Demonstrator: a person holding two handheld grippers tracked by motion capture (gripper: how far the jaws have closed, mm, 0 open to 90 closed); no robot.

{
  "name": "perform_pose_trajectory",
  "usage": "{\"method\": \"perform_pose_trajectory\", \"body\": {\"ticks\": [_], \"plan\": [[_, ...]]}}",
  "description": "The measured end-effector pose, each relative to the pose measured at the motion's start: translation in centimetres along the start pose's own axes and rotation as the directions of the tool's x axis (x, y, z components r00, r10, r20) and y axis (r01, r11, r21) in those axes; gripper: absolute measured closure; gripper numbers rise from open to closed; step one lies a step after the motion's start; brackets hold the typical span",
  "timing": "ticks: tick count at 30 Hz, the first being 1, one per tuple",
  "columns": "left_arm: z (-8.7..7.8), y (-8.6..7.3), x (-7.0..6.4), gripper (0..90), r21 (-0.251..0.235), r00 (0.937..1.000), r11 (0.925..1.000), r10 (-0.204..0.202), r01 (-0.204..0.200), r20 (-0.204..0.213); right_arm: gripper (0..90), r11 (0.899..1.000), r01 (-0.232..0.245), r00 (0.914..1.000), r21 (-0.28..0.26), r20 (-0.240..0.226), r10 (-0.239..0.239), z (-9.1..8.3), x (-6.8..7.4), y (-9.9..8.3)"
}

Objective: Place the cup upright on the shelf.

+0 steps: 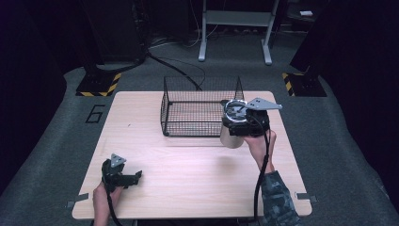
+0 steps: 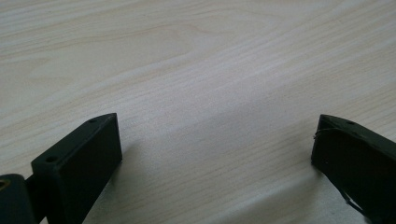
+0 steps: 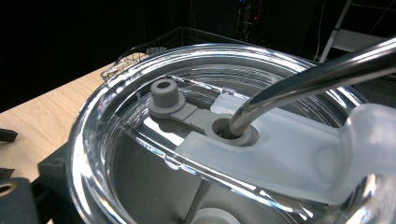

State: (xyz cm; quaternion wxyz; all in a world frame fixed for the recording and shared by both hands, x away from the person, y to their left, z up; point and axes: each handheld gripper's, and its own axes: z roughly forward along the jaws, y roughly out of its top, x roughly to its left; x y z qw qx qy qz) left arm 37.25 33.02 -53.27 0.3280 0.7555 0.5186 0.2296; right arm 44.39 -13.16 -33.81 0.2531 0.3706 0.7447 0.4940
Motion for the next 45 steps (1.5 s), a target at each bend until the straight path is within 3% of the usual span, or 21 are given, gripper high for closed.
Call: {"method": "perform_pose_trajectory", "body": {"ticks": [26, 45], "plan": [[0.0, 0.0, 0.0, 1.4, 0.000, 1.0000, 1.0000, 0.000, 0.000, 0.000, 3.3, 0.999, 0.033, 0.9987, -0.002, -0.039, -0.033, 1.7, 0.2, 3.9], [0.0, 0.0, 0.0, 1.5, 0.000, 1.0000, 1.0000, 0.000, 0.000, 0.000, 3.4, 0.999, 0.034, 0.9988, 0.019, -0.035, -0.034, 3.7, -0.1, 6.4]]}}
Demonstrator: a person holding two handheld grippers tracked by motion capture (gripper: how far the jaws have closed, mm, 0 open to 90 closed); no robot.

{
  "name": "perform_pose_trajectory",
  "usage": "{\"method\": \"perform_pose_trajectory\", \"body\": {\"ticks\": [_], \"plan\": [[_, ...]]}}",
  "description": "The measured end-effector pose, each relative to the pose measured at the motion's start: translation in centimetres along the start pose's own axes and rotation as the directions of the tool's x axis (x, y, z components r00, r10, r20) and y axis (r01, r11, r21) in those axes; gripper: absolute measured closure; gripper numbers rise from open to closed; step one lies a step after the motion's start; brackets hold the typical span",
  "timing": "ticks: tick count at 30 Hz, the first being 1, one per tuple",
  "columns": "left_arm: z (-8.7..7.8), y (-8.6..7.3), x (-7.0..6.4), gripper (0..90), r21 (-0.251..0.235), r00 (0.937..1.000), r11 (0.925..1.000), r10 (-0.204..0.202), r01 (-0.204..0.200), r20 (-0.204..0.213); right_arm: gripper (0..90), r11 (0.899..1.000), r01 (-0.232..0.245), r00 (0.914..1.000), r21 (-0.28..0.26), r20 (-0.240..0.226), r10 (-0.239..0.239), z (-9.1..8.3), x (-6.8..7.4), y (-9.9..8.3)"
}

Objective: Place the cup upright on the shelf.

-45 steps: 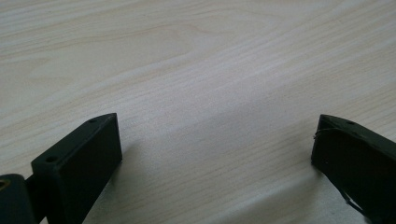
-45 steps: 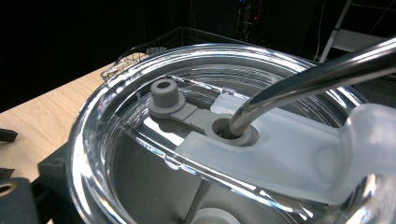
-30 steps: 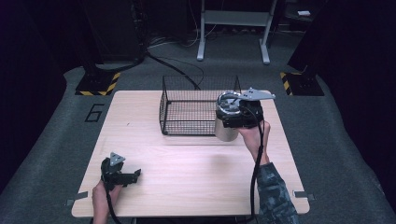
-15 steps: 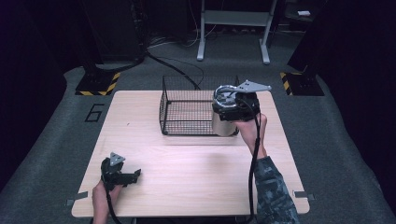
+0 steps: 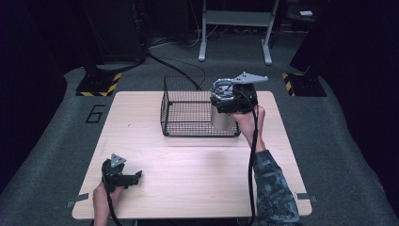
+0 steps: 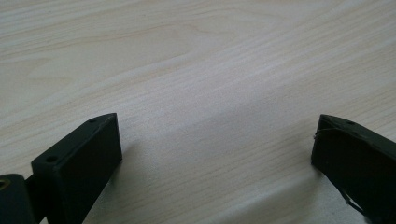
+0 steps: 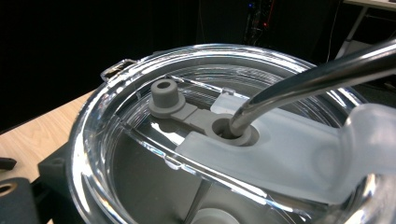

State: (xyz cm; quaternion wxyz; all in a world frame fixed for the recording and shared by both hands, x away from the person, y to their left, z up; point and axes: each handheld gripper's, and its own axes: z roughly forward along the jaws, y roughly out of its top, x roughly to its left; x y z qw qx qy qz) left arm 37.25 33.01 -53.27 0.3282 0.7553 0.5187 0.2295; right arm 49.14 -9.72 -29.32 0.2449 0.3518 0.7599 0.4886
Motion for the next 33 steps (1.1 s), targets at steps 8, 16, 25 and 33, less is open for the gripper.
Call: {"method": "perform_pose_trajectory", "body": {"ticks": [8, 16, 25, 33], "plan": [[-0.1, 0.0, 0.1, 1.4, 0.016, 0.9999, 0.9998, 0.013, -0.013, 0.001, 3.4, 1.000, -0.002, 1.0000, 0.008, -0.004, 0.002, 1.5, -0.1, 1.4], [-0.1, 0.0, 0.1, 1.5, 0.016, 0.9999, 0.9998, 0.014, -0.014, 0.003, 3.4, 1.000, 0.004, 1.0000, 0.024, 0.000, -0.004, 3.8, -0.1, 2.5], [-0.1, 0.0, 0.1, 1.5, 0.018, 0.9998, 0.9996, 0.021, -0.021, 0.003, 3.4, 0.999, -0.021, 0.9997, 0.040, 0.010, 0.021, 5.9, -0.6, 2.9], [-0.1, 0.0, 0.1, 1.5, 0.021, 0.9998, 0.9996, 0.018, -0.018, 0.006, 3.4, 0.999, -0.030, 0.9995, 0.040, 0.016, 0.029, 8.1, -0.9, 2.9]]}}
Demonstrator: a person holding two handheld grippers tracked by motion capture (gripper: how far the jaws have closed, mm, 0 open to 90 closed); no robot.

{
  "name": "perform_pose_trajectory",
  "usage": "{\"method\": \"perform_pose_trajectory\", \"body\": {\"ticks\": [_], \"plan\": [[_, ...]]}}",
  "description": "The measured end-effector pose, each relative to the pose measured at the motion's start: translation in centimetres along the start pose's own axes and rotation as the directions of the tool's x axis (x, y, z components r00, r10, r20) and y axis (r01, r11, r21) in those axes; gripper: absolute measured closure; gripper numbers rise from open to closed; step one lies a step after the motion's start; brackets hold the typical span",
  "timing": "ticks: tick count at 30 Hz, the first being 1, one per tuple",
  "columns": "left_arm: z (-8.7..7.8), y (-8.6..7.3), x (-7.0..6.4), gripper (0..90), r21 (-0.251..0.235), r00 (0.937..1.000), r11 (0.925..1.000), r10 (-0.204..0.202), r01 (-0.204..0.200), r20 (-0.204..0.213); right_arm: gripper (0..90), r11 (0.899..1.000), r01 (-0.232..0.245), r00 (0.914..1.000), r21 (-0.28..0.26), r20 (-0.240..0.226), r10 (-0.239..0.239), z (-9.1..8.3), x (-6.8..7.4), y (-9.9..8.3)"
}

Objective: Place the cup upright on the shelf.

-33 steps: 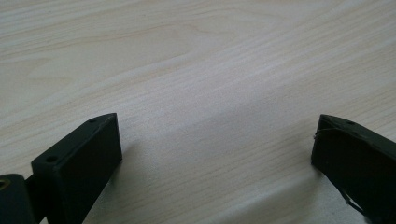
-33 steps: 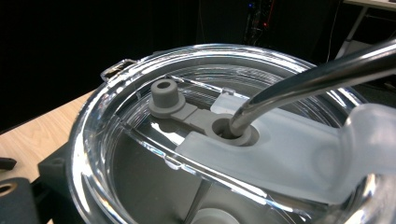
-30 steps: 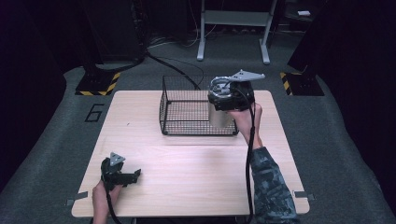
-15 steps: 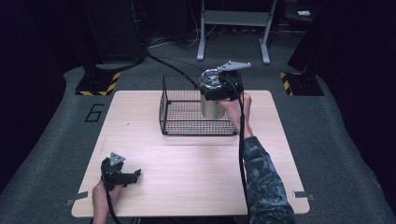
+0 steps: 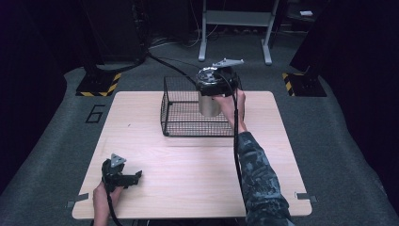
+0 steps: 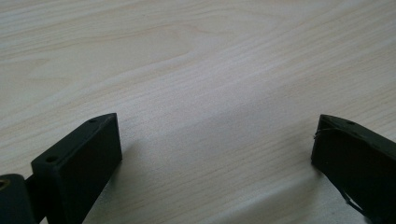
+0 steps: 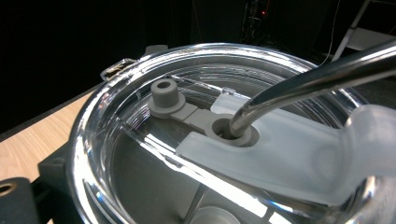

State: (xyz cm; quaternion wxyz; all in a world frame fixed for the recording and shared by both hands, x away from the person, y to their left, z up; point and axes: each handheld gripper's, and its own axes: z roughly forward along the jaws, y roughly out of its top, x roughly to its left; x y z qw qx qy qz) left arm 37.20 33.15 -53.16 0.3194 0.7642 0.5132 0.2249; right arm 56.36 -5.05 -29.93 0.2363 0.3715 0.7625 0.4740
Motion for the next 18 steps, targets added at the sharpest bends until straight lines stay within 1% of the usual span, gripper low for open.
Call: {"method": "perform_pose_trajectory", "body": {"ticks": [1, 2, 3, 5, 6, 9, 10, 12, 13, 14, 15, 18], "plan": [[0.0, 0.0, -0.1, 1.4, -0.002, 1.0000, 1.0000, -0.007, 0.007, 0.001, 3.4, 1.000, 0.001, 1.0000, 0.005, 0.000, -0.001, 0.2, 0.0, 0.0], [0.0, 0.0, -0.1, 1.4, -0.002, 0.9999, 0.9999, -0.012, 0.012, 0.001, 3.4, 1.000, -0.009, 1.0000, 0.006, 0.002, 0.009, 0.5, 0.0, 0.0], [0.0, 0.0, -0.1, 1.4, -0.002, 0.9999, 0.9999, -0.011, 0.011, 0.001, 3.4, 1.000, -0.009, 0.9999, 0.015, 0.006, 0.009, 0.7, 0.0, 0.0], [0.0, 0.0, -0.1, 1.4, -0.003, 0.9998, 0.9998, -0.018, 0.018, 0.003, 3.4, 1.000, 0.000, 0.9999, 0.015, 0.010, 0.000, 1.2, -0.1, 0.0], [0.0, 0.0, -0.1, 1.4, -0.003, 0.9998, 0.9998, -0.018, 0.018, 0.003, 3.4, 1.000, -0.006, 0.9999, 0.014, 0.013, 0.005, 1.5, -0.1, 0.0], [0.0, 0.0, -0.1, 1.4, -0.003, 0.9998, 0.9998, -0.018, 0.018, 0.003, 3.4, 1.000, 0.000, 0.9997, 0.026, 0.025, 0.000, 2.5, -0.3, -0.1], [0.0, 0.0, -0.1, 1.4, -0.003, 0.9998, 0.9998, -0.018, 0.018, 0.003, 3.4, 1.000, 0.000, 0.9997, 0.026, 0.025, 0.000, 2.5, -0.3, -0.1], [0.0, 0.0, -0.1, 1.4, -0.003, 0.9998, 0.9998, -0.018, 0.018, 0.003, 3.4, 1.000, -0.005, 0.9995, 0.023, 0.031, 0.004, 3.1, -0.3, -0.2], [0.0, 0.0, -0.1, 1.5, -0.003, 0.9998, 0.9998, -0.018, 0.018, 0.003, 3.3, 0.999, -0.012, 0.9994, 0.032, 0.032, 0.011, 3.3, -0.2, -0.2], [0.0, 0.0, -0.1, 1.5, -0.003, 0.9998, 0.9998, -0.018, 0.018, 0.003, 3.4, 1.000, 0.002, 0.9995, 0.027, 0.032, -0.003, 3.7, -0.3, -0.3], [0.0, 0.0, -0.1, 1.4, -0.004, 0.9998, 0.9998, -0.018, 0.018, 0.003, 3.4, 1.000, 0.001, 0.9994, 0.027, 0.036, -0.002, 3.9, -0.4, -0.4], [0.0, 0.0, -0.1, 1.4, -0.003, 0.9998, 0.9998, -0.018, 0.018, 0.004, 3.3, 0.999, -0.024, 0.9990, 0.034, 0.040, 0.022, 4.8, -0.5, -0.7]]}}
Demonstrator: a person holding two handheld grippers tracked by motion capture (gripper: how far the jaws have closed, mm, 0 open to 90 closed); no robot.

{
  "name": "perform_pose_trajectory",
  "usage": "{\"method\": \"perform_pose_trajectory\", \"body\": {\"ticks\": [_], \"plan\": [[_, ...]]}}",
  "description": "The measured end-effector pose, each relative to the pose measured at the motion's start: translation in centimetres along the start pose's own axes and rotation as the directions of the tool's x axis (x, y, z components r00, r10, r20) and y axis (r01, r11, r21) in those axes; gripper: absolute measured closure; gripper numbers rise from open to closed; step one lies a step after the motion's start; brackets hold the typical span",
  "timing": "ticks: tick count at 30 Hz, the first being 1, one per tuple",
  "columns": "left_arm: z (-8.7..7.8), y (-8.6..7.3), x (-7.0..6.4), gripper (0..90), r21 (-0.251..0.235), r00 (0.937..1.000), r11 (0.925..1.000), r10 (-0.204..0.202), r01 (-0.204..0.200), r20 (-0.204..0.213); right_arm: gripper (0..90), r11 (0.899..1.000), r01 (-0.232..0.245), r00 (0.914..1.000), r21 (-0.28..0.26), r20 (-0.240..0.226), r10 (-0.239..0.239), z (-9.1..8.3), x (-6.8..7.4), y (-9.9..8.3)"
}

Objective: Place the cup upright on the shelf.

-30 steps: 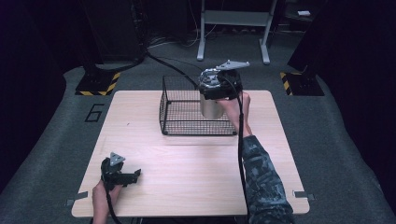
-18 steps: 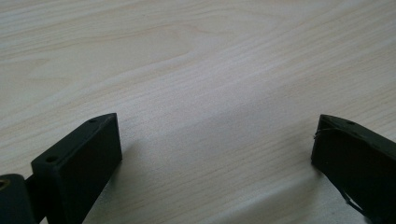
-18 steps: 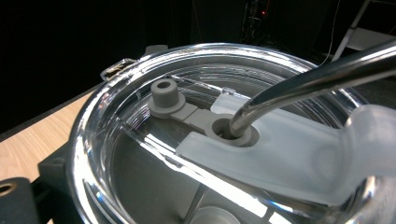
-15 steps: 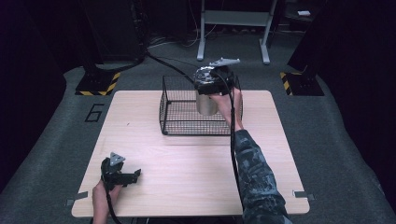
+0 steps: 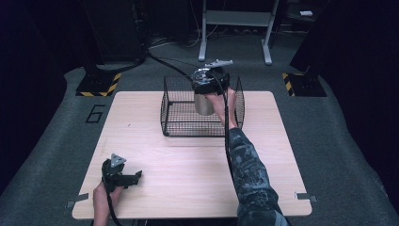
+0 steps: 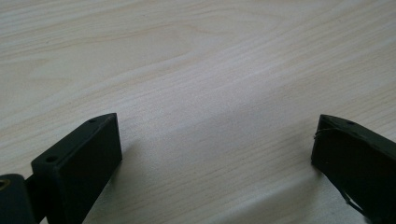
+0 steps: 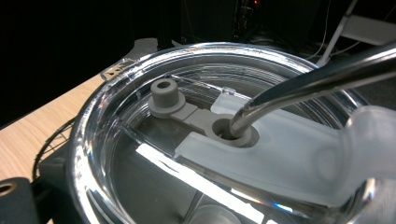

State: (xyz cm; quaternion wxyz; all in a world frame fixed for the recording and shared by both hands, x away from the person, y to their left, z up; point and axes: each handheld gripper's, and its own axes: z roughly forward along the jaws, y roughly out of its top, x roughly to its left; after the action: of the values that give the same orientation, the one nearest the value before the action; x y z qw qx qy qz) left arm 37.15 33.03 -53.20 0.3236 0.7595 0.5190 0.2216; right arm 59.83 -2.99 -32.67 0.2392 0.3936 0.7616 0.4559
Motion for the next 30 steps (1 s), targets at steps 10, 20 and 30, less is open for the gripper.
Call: {"method": "perform_pose_trajectory", "body": {"ticks": [10, 20, 30], "plan": [[0.0, 0.0, 0.1, 1.5, 0.002, 0.9999, 0.9999, 0.012, -0.012, -0.001, 3.4, 0.998, -0.051, 0.9987, 0.029, 0.007, 0.051, 2.4, -0.9, -1.1], [0.0, 0.0, 0.1, 1.5, 0.003, 0.9999, 0.9999, 0.013, -0.013, -0.001, 3.3, 0.994, -0.082, 0.9966, 0.070, 0.014, 0.082, 4.3, -1.3, -2.9], [0.0, 0.0, 0.1, 1.5, 0.003, 0.9998, 0.9998, 0.017, -0.017, -0.002, 3.3, 0.989, -0.107, 0.9942, 0.099, 0.019, 0.106, 5.9, -1.6, -4.0]]}}
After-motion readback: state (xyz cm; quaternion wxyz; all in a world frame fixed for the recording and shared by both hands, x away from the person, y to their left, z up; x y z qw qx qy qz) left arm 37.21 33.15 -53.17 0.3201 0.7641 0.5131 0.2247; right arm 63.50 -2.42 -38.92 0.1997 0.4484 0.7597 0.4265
